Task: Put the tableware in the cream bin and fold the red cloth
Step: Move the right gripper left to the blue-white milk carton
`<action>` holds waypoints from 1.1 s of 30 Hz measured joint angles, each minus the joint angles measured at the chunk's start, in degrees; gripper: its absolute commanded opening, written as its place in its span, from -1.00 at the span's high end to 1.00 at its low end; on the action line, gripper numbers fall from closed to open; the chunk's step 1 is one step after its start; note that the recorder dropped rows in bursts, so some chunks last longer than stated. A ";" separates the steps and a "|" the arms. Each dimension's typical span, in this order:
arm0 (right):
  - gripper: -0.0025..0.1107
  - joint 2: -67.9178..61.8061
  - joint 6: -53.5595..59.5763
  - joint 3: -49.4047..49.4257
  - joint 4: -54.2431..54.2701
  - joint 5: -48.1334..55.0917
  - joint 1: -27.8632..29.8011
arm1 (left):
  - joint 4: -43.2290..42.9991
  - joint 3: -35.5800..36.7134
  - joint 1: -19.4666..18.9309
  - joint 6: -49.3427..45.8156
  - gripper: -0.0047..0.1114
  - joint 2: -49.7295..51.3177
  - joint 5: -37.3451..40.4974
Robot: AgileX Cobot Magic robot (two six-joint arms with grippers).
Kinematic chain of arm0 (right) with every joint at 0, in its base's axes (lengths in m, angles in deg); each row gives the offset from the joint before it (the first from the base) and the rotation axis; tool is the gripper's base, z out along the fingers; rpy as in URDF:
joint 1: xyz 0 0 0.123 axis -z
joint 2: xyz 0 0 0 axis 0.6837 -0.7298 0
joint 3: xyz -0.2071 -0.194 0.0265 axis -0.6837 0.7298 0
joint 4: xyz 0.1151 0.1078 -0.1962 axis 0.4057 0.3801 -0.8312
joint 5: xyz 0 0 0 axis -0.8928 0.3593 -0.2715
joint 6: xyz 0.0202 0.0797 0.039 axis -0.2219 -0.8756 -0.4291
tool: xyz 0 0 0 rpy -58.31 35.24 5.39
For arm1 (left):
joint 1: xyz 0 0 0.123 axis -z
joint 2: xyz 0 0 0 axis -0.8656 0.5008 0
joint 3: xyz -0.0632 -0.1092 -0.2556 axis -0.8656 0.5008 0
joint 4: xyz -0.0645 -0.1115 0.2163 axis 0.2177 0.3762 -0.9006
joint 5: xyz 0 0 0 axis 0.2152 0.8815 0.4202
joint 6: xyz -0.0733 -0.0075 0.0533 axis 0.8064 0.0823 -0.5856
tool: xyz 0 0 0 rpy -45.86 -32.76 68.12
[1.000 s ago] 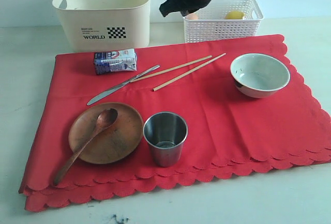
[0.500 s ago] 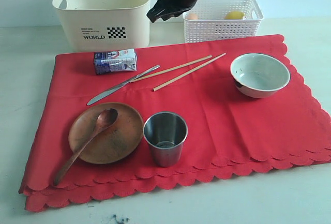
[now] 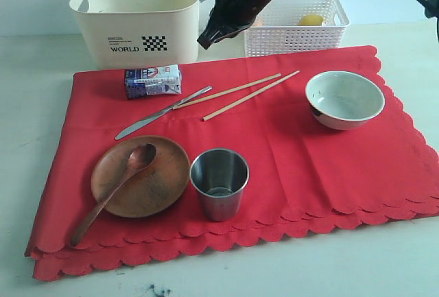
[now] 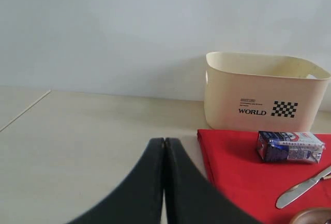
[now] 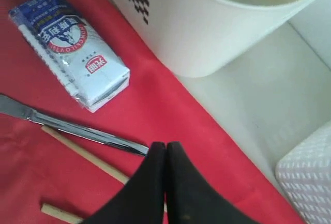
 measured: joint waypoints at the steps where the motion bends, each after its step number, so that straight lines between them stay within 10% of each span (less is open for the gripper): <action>1: 0.96 -0.28 1.59 0.00 1.07 0.11 0.00 | 0.00 0.00 0.00 0.00 0.88 0.00 0.00; 33: 0.95 -4.81 43.12 -0.14 16.77 1.68 0.00 | 0.00 0.00 0.00 0.00 0.88 0.00 0.00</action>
